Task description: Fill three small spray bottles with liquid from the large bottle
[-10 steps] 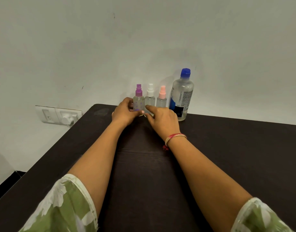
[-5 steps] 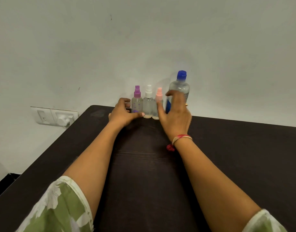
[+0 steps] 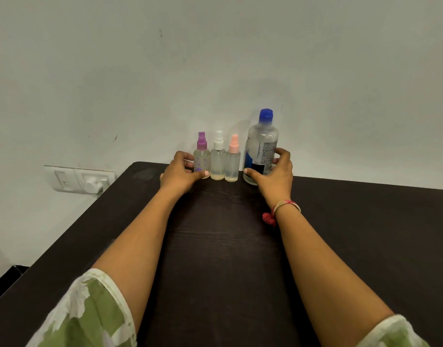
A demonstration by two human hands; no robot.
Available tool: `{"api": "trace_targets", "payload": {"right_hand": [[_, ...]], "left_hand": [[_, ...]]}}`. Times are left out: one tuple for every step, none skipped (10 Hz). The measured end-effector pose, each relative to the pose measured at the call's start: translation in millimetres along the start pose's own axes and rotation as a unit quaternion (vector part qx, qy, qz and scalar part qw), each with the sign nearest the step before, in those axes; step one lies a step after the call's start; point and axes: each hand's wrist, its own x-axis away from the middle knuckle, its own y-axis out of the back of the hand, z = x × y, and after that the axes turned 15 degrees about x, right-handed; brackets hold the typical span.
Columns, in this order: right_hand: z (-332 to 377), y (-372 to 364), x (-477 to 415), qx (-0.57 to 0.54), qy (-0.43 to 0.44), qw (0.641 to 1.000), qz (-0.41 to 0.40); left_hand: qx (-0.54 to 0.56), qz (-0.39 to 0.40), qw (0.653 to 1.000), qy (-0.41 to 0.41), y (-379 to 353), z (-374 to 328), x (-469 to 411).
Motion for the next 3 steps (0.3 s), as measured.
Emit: {"api": "trace_targets", "payload": {"right_hand": [[1, 3, 1, -0.019, -0.026, 0.999, 0.015], [1, 11, 3, -0.029, -0.042, 0.997, 0.066], [1, 23, 5, -0.063, -0.083, 0.987, 0.122]], "left_hand": [[0.023, -0.002, 1.0, 0.003, 1, -3, 5], [0.087, 0.0, 0.996, 0.015, 6, -8, 12], [0.09, 0.023, 0.995, 0.042, 10, -12, 24]]}}
